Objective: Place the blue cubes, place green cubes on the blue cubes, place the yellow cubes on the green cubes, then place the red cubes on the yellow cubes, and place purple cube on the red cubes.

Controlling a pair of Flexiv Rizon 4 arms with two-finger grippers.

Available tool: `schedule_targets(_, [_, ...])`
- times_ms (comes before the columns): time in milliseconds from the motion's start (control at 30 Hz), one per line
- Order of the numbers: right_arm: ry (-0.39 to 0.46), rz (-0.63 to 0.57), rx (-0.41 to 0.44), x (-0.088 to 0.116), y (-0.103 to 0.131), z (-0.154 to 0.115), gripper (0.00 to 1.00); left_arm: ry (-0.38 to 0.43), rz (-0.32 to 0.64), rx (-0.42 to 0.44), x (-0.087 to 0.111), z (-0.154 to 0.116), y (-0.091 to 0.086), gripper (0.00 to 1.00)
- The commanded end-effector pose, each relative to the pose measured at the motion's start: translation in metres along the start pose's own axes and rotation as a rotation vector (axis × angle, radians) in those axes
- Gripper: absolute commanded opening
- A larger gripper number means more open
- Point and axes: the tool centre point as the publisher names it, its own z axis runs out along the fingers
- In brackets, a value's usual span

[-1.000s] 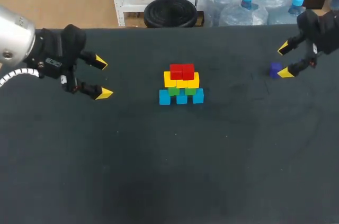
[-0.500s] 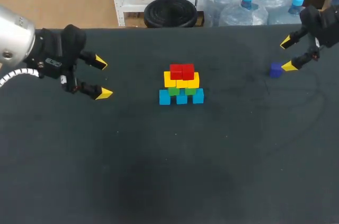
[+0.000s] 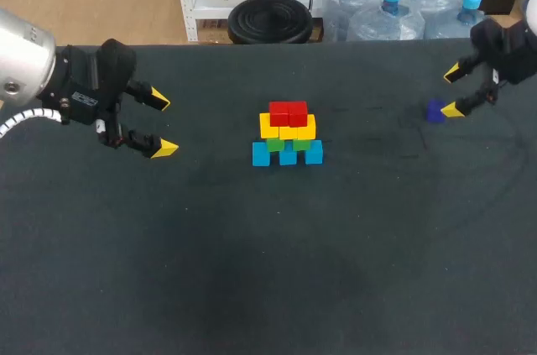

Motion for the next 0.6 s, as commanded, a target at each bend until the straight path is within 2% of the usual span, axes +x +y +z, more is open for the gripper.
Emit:
schedule_targets(33, [-0.005,-0.002,0.0,0.003,0.002,0.004,1.0,-0.007,0.003,-0.001,0.002,0.0,-0.001,1.0])
schedule_targets(600, [-0.007,0.025,0.006,0.014,0.003,0.009,1.0,-0.007,0.003,-0.001,0.002,0.0,-0.001,1.0])
